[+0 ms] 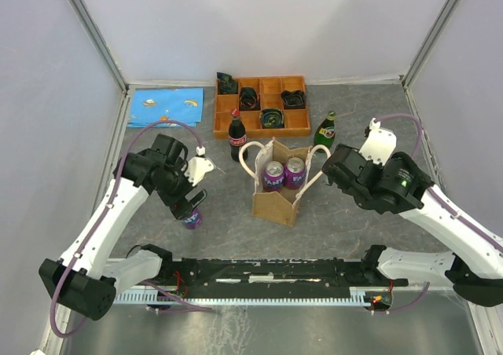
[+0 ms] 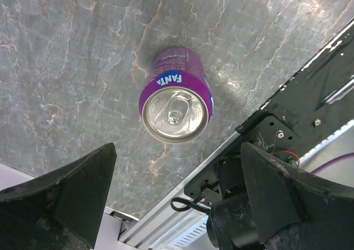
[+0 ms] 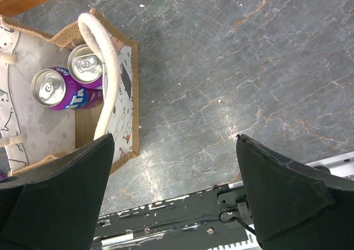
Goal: Place the beverage into the canvas bag
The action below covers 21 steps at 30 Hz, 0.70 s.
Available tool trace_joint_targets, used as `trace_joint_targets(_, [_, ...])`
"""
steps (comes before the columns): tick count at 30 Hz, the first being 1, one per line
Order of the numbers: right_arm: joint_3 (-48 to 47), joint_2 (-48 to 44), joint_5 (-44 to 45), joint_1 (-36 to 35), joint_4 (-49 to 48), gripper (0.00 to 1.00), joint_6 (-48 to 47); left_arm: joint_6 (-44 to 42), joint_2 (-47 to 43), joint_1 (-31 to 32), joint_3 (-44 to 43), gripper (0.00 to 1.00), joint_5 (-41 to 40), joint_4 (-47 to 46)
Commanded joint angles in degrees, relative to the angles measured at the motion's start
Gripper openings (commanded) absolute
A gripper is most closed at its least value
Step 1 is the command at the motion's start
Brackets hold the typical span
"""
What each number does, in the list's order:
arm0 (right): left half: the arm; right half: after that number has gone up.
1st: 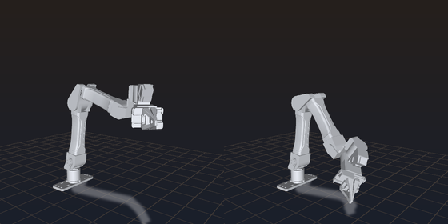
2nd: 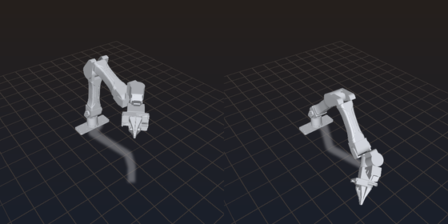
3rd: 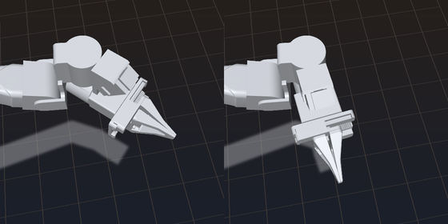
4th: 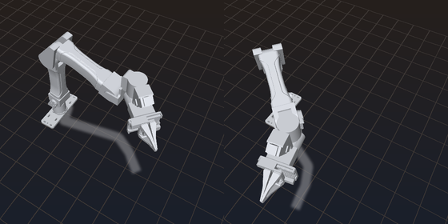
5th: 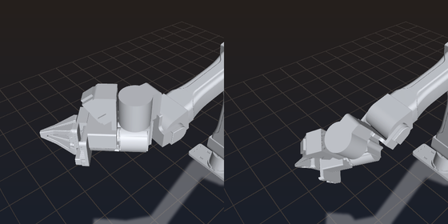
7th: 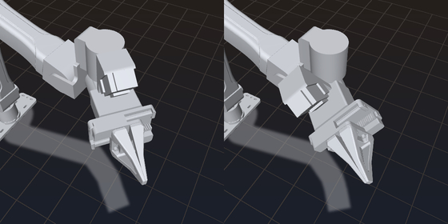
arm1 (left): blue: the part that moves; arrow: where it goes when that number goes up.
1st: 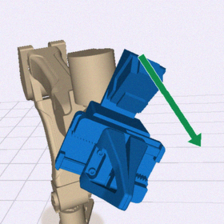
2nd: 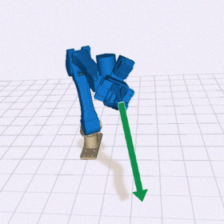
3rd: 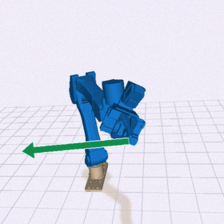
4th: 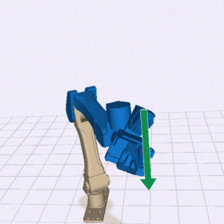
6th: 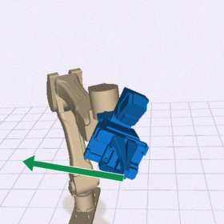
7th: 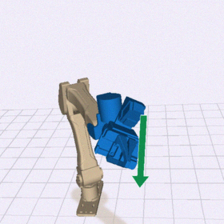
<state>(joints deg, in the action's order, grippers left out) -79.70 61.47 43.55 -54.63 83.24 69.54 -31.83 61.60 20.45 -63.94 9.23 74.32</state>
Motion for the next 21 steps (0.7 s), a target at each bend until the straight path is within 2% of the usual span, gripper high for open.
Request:
trace_joint_targets(1, [-1.6,0.3,0.5,0.0,-1.1,0.99,-0.8,-0.2,-1.2,1.7,3.4,0.99,-3.5,-7.6])
trace_joint_targets(16, [-2.8,-0.4,2.0,0.0,2.0,0.99,0.7,-0.8,3.4,3.3,12.0,1.0,-4.1,-14.2])
trace_joint_targets(21, [-2.9,-1.0,2.4,0.0,3.1,0.99,1.4,-1.4,4.7,3.3,12.8,0.89,-4.5,-15.4])
